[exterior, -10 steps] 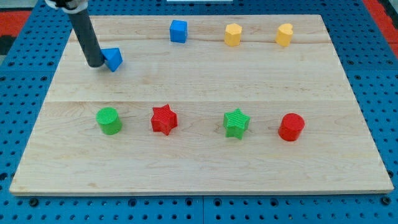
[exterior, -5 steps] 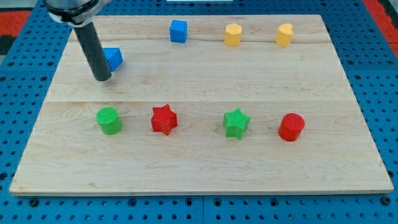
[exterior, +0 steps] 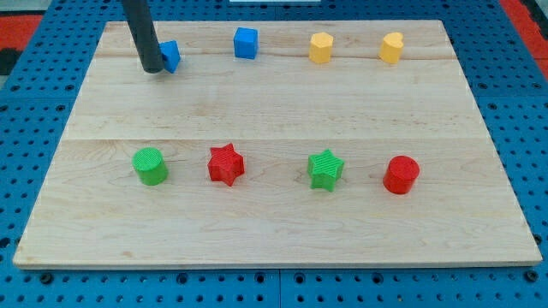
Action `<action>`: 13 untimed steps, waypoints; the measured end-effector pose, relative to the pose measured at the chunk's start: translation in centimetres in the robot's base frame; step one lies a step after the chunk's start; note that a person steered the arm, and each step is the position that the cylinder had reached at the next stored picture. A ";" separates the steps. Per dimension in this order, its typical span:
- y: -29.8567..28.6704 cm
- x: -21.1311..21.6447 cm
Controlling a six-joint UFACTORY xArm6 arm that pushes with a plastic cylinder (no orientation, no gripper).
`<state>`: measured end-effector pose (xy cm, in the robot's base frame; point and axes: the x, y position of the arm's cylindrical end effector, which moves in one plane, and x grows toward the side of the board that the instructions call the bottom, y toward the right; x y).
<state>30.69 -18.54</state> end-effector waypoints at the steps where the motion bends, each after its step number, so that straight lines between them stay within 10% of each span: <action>1: 0.9 1.1; 13: -9.2 -3.6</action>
<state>27.07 -27.72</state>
